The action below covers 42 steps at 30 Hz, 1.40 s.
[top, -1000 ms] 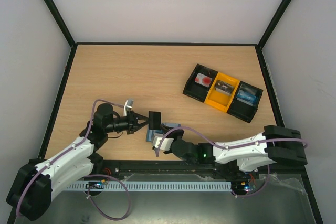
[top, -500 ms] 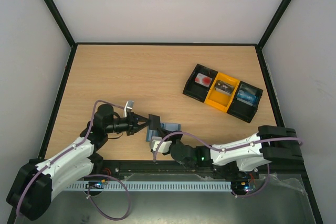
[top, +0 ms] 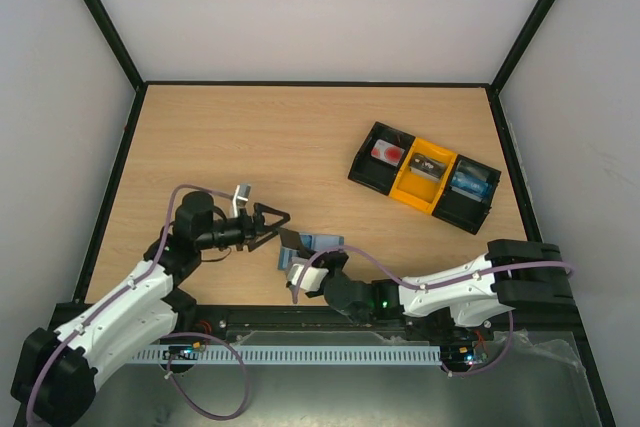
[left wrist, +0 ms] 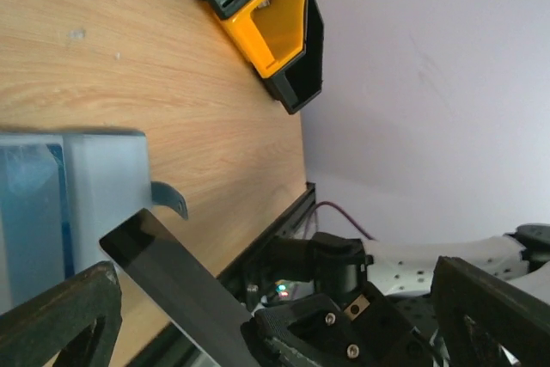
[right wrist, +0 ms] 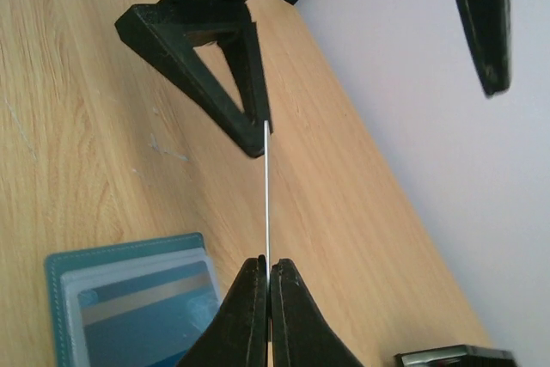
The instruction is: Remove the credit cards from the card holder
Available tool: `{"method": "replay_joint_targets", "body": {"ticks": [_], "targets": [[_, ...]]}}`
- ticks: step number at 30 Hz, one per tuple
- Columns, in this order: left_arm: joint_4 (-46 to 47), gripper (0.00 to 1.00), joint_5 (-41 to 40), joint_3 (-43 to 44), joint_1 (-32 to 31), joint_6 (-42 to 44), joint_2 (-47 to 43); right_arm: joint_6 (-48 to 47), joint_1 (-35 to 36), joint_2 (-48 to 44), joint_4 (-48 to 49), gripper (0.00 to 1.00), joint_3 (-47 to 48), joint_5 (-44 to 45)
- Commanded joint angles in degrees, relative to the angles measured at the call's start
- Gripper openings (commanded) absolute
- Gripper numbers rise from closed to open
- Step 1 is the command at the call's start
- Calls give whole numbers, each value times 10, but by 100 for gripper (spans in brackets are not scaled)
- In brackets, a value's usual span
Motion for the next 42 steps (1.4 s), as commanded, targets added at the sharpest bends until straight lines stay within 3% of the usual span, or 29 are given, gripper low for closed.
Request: {"method": "replay_joint_targets", "body": {"ticks": [1, 10, 16, 28, 42], "targets": [[-70, 100, -25, 37, 8, 73, -16, 112, 6, -8, 3, 2, 2, 2], [-107, 100, -53, 74, 15, 144, -29, 234, -6, -46, -23, 2, -5, 71], [-149, 100, -87, 107, 16, 235, -58, 367, -86, -149, -87, 2, -7, 28], [-197, 100, -205, 124, 16, 334, -101, 547, -310, -279, -236, 2, 16, -57], [-204, 100, -167, 128, 16, 330, -42, 673, -634, -208, -305, 2, 67, -294]]}}
